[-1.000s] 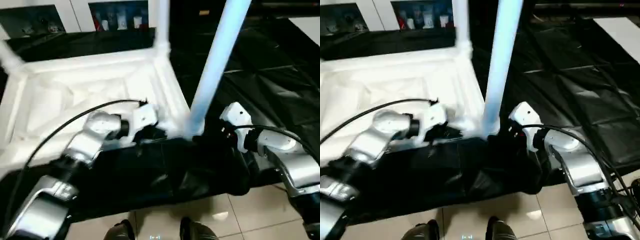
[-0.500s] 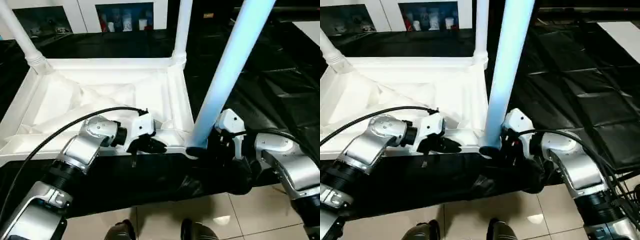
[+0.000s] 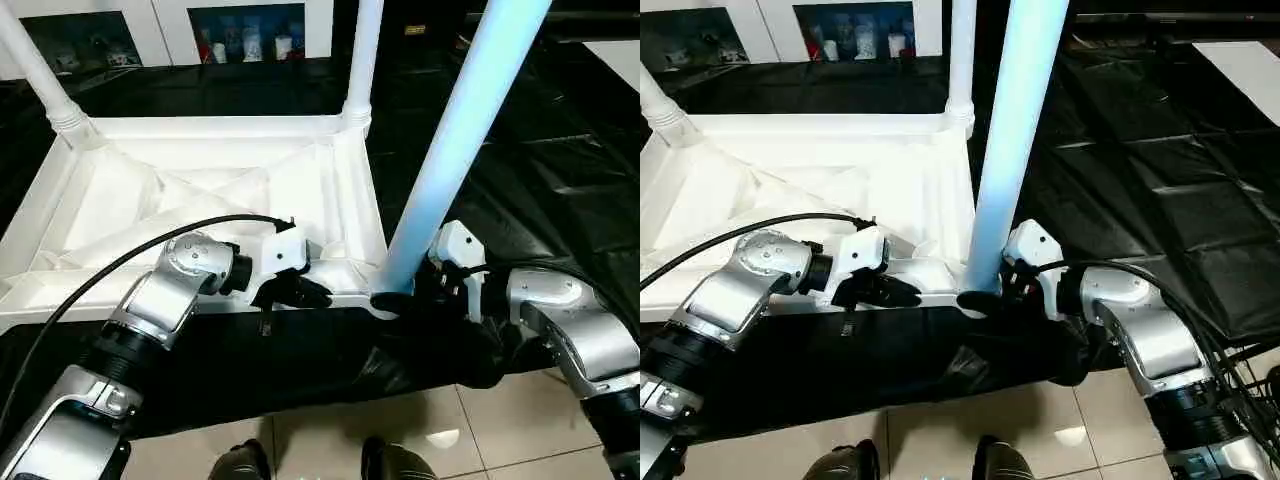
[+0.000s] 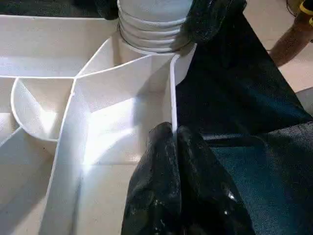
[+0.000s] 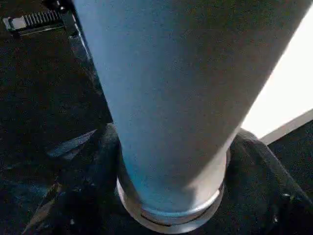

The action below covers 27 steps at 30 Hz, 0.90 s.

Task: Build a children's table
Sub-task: Rotate leg to tighten

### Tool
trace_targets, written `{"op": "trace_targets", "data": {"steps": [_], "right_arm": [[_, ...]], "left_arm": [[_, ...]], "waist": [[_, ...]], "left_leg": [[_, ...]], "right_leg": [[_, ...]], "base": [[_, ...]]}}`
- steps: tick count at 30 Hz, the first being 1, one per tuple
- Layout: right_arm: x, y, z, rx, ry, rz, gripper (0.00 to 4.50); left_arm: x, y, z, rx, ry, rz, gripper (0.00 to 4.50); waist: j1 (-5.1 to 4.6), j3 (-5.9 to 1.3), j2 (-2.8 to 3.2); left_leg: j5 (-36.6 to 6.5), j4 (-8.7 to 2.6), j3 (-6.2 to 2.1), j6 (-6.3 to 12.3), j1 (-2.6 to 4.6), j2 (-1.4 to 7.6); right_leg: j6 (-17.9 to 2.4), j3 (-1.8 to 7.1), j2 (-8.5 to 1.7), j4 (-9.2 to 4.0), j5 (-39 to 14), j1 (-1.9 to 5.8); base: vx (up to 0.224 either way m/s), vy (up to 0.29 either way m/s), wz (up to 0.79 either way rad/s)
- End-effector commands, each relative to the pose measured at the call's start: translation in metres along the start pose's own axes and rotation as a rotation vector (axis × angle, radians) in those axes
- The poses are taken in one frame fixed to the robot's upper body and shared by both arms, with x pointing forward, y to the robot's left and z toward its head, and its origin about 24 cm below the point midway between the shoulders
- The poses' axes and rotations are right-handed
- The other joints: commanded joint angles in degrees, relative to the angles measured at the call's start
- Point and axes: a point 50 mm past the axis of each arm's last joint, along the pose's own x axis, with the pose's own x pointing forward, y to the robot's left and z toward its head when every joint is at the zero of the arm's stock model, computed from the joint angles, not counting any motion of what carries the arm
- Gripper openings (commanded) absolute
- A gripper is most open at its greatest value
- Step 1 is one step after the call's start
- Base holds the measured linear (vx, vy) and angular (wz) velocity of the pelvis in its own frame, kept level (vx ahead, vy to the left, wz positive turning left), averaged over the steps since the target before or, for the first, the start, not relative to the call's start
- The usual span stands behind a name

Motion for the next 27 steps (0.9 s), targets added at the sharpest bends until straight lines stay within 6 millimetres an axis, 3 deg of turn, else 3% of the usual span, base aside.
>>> {"op": "trace_targets", "data": {"steps": [1,7,10,14,18,22,27], "right_arm": [[-0.001,0.001,-0.003,0.016,0.004,-0.005,2.76],[0.002,0.001,-0.007,0.041,-0.007,-0.029,2.7],[0.008,-0.013,-0.012,0.095,-0.021,-0.238,2.7],[0.021,-0.023,-0.02,0.268,-0.081,-0.491,2.7],[0.034,-0.022,-0.022,0.399,-0.144,-0.6,2.69],[0.068,-0.021,-0.026,0.56,-0.136,-0.792,2.68],[0.089,-0.027,-0.019,0.519,-0.096,-0.873,2.68]], "left_arm": [[0.009,-0.013,-0.012,-0.033,0.049,-0.099,0.0],[0.009,-0.013,-0.012,-0.038,0.046,-0.097,0.0],[0.014,-0.005,-0.012,-0.025,0.04,-0.003,0.0],[0.025,0.01,-0.012,-0.075,0.043,0.161,0.0],[0.038,0.014,-0.009,-0.119,0.037,0.206,0.0],[0.067,0.026,0.002,-0.203,0.04,0.341,0.0],[0.08,0.031,0.006,-0.205,0.041,0.383,0.0]], "waist": [[0.13,-3.88,-0.19],[0.12,-3.97,-0.2],[-0.31,-3.79,-0.25],[-0.53,-3.71,-0.33],[-0.63,-3.68,-0.16],[-0.66,-3.52,-0.01],[-0.83,-3.35,-0.19]], "left_leg": [[-8.5,-3.07,-0.53,6.2,1.08,1.89],[-8.6,-3.03,-0.5,6.21,1.12,1.87],[-10.3,-3.13,-0.46,5.29,0.89,1.74],[-15.8,-3.66,-0.92,1.19,1.36,1.68],[-17.0,-3.95,-1.02,0.4,1.27,1.66],[-19.5,-4.09,-1.15,-1.25,1.58,1.35],[-21.6,-4.32,-1.32,-1.44,1.5,1.09]], "right_leg": [[-16.3,2.06,-2.21,-2.39,-5.7,3.62],[-16.4,2.06,-2.2,-2.39,-5.9,3.6],[-16.0,2.07,-2.29,-2.84,-9.0,3.4],[-12.1,1.98,-2.42,-3.92,-20.5,3.06],[-10.7,2.04,-2.36,-4.16,-21.0,2.77],[-9.7,1.95,-2.34,-4.63,-23.6,2.36],[-7.7,1.8,-2.27,-5.07,-25.6,2.31]], "base": [[0.0,0.0,0.0],[0.0,0.0,0.0],[0.0,0.0,0.0],[0.0,0.0,0.0],[0.0,0.0,0.0],[0.0,0.0,0.0],[0.0,0.0,0.0]]}}
